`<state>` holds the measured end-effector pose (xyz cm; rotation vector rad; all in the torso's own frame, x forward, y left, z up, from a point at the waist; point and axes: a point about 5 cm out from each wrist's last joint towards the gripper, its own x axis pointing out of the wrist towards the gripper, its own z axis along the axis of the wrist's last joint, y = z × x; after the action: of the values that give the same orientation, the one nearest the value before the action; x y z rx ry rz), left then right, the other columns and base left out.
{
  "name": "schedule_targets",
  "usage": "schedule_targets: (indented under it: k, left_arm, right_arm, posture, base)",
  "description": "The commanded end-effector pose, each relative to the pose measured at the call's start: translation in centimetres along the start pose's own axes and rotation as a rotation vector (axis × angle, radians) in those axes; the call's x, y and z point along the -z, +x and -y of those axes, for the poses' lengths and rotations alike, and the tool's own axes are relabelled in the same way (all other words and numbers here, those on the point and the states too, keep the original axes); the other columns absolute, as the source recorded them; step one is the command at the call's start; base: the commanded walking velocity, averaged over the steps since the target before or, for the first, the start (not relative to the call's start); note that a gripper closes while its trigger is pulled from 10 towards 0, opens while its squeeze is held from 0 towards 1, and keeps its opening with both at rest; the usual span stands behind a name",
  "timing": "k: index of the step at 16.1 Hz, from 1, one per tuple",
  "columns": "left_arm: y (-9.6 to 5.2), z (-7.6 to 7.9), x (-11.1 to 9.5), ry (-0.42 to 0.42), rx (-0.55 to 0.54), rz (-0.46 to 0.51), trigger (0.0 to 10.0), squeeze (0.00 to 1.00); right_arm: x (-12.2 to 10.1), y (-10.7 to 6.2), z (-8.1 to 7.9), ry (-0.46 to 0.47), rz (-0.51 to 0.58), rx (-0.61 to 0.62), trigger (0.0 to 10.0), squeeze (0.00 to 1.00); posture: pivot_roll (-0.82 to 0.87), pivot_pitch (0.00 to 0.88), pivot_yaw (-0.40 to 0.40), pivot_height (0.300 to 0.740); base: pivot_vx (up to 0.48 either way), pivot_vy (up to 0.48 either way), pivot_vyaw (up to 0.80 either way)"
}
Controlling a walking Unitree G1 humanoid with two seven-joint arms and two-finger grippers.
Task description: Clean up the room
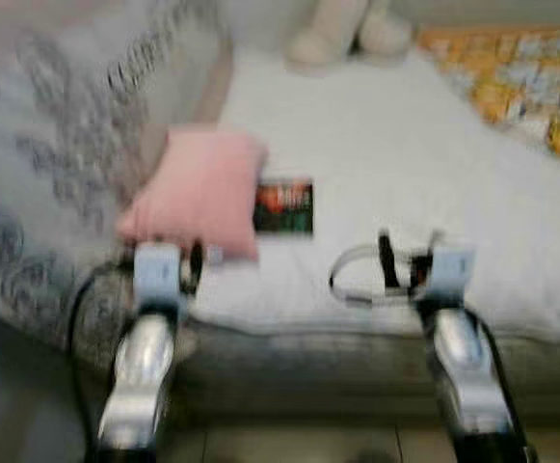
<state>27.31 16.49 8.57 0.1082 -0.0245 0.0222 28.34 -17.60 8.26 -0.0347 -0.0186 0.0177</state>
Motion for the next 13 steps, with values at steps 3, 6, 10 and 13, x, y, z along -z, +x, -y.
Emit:
schedule_targets:
  k: [3,6,10,13]
  left_arm:
    - [0.24,0.5,0.4,0.002,0.006,-0.029,10.0,0.0]
    - [0.39,0.34,0.49,-0.006,-0.008,-0.036,10.0,0.0]
    - [0.39,0.14,0.77,-0.013,-0.025,-0.054,10.0,0.0]
    - [0.65,-0.39,0.94,-0.028,-0.039,-0.064,10.0,0.0]
  right_arm:
    - [0.19,0.21,0.27,-0.014,-0.008,-0.008,10.0,0.0]
    - [0.28,0.43,0.07,-0.014,-0.011,-0.014,10.0,0.0]
    - [0.26,0.65,0.1,-0.022,-0.013,-0.024,10.0,0.0]
    - [0.38,0.58,-0.48,-0.029,-0.017,-0.06,10.0,0.0]
  posture:
    - [-0.16,0.0,0.13,0.74]
    - [-0.16,0.0,0.132,0.74]
    - [-0.15,0.0,0.129,0.74]
    - [-0.15,0.0,0.126,0.74]
  base:
    - [0.0,-0.439,0.0]
    - [0.0,-0.439,0.0]
    - [0.0,-0.438,0.0]
    - [0.0,-0.433,0.0]
